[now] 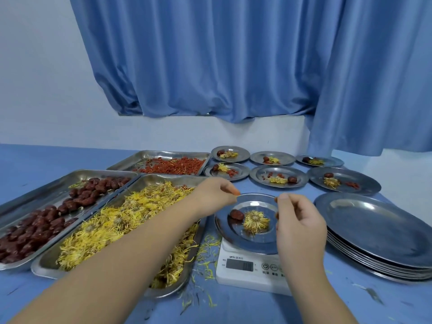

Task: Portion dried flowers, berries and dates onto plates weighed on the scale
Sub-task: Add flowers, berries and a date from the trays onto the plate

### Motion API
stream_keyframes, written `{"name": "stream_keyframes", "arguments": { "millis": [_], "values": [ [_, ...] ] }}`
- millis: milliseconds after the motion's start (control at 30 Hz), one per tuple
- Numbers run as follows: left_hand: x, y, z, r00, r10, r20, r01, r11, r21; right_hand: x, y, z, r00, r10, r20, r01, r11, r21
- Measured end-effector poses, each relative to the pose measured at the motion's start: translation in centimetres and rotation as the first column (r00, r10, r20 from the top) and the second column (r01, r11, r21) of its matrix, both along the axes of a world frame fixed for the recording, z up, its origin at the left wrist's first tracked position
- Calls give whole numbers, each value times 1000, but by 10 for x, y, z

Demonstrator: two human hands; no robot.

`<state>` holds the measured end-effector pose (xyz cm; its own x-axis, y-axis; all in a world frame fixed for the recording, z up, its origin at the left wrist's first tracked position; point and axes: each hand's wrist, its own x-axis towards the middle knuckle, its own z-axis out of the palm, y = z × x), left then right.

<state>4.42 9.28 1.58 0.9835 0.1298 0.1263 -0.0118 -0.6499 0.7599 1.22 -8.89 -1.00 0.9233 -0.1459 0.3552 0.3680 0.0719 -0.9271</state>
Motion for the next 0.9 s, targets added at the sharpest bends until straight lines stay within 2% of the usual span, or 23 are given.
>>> {"name": "stream_keyframes", "arguments": {
  "millis": [167,233,333,433,500,567,733,900],
  "values": [
    [-5,31,23,995,82,60,-85,995,45,-3,2,0,996,89,4,-89,993,81],
    [-2,49,29,991,119,63,-125,988,89,4,4,10,985,172,-1,-172,983,61],
    [11,82,35,976,202,75,-208,975,83,32,9,41,953,304,-7,-302,944,-133],
    [30,120,34,942,325,87,-328,944,26,68,15,71,904,424,-52,-407,818,-406],
    [45,144,30,909,409,79,-406,913,-43,88,22,79,893,445,-74,-410,733,-543],
    [61,164,24,890,452,64,-448,891,-69,107,30,76,909,414,-50,-351,695,-628],
    [110,194,13,897,439,55,-438,867,238,140,41,54,934,354,-59,-306,699,-647],
    [161,196,-2,935,324,-145,-223,854,470,158,38,46,942,330,-56,-285,707,-648]
  ]
}}
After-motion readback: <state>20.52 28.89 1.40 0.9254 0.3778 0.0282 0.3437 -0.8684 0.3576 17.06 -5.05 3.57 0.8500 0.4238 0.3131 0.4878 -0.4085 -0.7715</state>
